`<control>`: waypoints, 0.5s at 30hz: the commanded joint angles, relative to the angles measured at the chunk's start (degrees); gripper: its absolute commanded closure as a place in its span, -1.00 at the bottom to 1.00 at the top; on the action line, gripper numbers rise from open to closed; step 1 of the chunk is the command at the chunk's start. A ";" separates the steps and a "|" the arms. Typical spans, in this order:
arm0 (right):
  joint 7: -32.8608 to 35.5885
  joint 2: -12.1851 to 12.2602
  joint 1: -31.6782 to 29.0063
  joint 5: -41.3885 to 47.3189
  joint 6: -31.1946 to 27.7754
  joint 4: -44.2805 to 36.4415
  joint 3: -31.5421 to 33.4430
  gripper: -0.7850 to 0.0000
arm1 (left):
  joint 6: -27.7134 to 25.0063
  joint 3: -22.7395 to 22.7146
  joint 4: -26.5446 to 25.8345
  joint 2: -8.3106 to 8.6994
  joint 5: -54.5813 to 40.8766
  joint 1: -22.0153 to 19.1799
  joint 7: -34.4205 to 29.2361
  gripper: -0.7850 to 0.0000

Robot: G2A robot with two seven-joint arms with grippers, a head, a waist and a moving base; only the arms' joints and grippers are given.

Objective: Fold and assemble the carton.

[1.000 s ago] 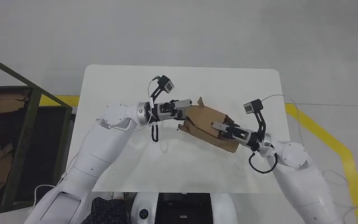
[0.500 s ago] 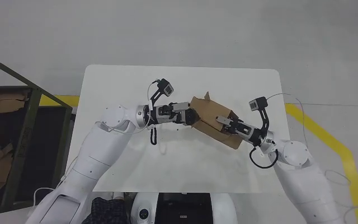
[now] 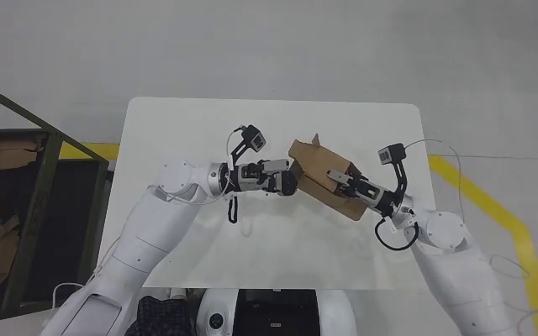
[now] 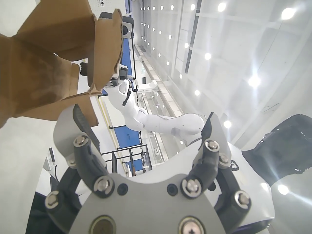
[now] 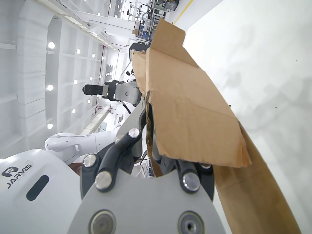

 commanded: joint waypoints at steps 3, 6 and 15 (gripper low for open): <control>-0.74 -0.02 -0.06 -0.54 0.25 -0.10 0.17 1.00 | -0.55 0.71 0.32 -0.14 0.15 0.37 -0.08 -1.00; -1.22 -0.04 -0.15 -0.82 0.43 -0.23 0.20 1.00 | -0.75 1.51 0.72 -0.35 0.17 0.23 0.04 -1.00; -1.84 -0.17 -0.65 -1.25 0.50 -1.37 -0.19 1.00 | -1.04 3.63 2.24 -1.08 -0.16 -1.23 0.62 -1.00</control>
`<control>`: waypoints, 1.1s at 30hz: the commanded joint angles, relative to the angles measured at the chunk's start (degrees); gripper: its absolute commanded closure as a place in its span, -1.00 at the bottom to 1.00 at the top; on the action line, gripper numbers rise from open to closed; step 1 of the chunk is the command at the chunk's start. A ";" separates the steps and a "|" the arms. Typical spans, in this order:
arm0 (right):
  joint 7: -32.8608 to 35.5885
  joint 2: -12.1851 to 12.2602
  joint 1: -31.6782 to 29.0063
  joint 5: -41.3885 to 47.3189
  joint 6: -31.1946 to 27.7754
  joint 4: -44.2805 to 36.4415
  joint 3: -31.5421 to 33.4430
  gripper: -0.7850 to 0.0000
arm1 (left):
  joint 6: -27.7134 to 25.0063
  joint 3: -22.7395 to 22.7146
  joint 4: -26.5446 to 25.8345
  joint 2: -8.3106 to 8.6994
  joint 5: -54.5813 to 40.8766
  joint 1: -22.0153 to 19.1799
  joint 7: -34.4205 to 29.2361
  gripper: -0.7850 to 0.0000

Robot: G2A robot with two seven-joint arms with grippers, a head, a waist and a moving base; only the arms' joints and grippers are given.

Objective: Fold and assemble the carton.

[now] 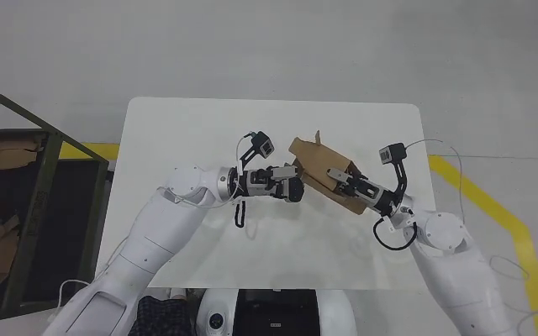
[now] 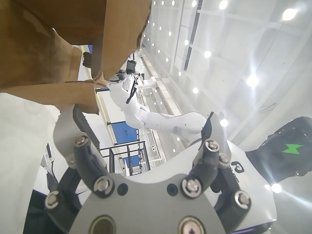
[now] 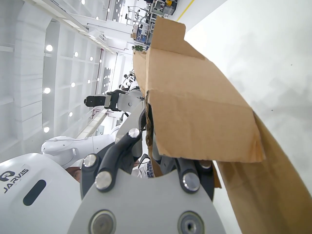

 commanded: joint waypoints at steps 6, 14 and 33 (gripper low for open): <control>0.15 -0.09 -0.71 -0.22 0.09 -1.06 -0.62 1.00 | -0.31 0.42 0.69 -0.33 -0.23 -1.00 0.15 -1.00; 0.38 -0.18 -1.04 -0.03 -0.10 -1.49 -1.07 1.00 | -0.24 -0.08 0.07 -0.31 -0.13 -0.77 0.08 -1.00; 2.41 -0.20 -0.19 2.12 -0.96 0.74 -0.25 1.00 | 1.28 -3.55 -2.91 0.63 1.64 2.61 0.53 -1.00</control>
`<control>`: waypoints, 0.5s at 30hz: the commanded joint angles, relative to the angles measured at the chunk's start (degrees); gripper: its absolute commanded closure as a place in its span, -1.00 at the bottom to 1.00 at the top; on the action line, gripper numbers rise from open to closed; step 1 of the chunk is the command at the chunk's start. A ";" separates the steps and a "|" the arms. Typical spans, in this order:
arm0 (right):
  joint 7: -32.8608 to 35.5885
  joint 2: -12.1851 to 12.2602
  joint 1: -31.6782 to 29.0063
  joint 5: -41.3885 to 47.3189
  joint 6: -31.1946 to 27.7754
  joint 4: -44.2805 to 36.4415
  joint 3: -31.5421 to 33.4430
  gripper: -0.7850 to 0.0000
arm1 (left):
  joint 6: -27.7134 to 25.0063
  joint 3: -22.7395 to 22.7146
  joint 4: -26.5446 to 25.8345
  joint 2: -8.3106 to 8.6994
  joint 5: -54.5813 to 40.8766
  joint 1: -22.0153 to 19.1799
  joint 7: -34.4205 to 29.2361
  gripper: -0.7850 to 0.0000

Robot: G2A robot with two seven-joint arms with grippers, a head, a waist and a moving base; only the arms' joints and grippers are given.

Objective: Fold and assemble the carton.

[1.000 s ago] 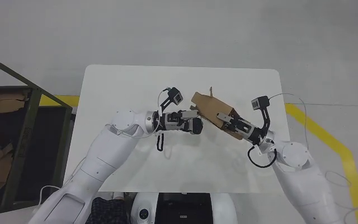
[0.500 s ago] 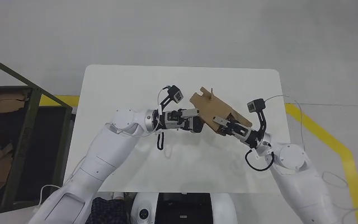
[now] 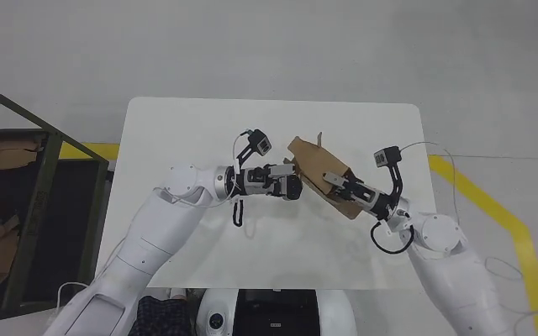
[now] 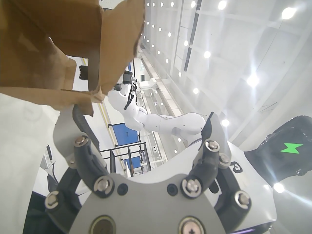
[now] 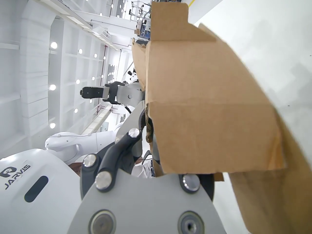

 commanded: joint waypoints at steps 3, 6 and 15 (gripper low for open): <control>4.11 0.20 0.45 2.27 -0.70 1.80 0.62 1.00 | 0.87 -2.66 -1.65 0.76 1.01 2.28 0.42 -1.00; 7.23 0.19 0.98 5.52 -1.91 3.34 0.62 1.00 | 1.42 -4.59 -2.91 1.25 1.21 4.07 0.96 -1.00; 20.21 0.32 3.97 12.97 -7.11 8.58 0.50 1.00 | 1.45 -12.60 -6.27 3.06 1.43 10.62 0.77 -1.00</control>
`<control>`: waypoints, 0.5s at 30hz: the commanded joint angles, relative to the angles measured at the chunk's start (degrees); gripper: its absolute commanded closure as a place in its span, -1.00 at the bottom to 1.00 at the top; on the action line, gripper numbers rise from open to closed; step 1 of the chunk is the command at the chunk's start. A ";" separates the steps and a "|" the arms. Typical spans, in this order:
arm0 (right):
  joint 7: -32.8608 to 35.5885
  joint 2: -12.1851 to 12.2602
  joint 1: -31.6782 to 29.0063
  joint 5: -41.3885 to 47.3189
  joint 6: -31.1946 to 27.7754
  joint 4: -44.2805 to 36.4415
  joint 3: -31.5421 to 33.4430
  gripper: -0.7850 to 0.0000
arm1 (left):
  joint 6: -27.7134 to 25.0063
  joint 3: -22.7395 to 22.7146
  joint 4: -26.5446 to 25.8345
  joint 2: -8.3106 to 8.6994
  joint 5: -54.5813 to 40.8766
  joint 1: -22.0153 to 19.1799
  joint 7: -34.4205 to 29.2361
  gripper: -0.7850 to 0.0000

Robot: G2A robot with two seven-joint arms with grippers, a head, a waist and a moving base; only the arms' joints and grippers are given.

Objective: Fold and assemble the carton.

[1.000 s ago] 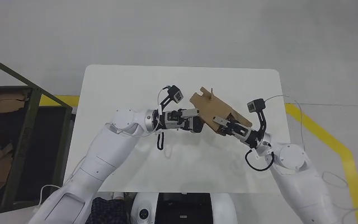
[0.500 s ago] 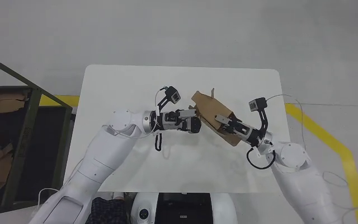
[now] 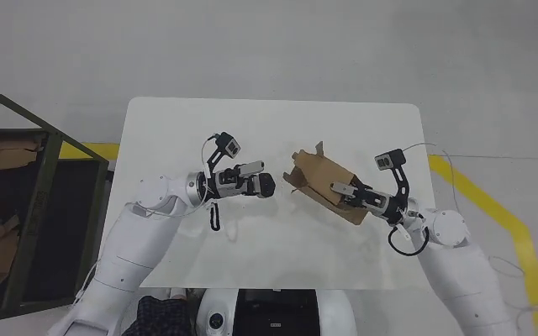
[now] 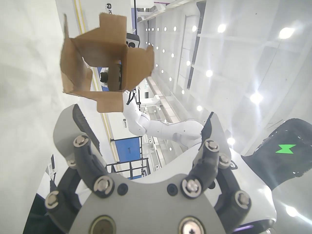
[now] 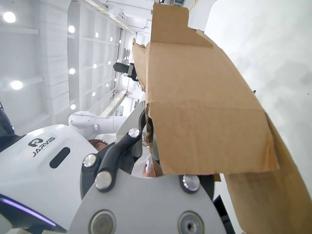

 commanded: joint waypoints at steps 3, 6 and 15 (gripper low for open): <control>5.05 0.10 1.36 2.66 -1.47 1.68 0.26 1.00 | 0.12 -2.16 -1.50 0.49 0.32 2.32 0.45 -1.00; 7.72 0.15 2.06 3.73 -1.98 1.88 0.13 1.00 | 0.50 -2.57 -2.01 0.66 0.44 3.31 0.69 -1.00; 10.49 0.19 2.31 4.66 -0.34 -1.01 -1.84 1.00 | -0.71 0.48 0.06 0.29 0.76 2.87 1.36 -1.00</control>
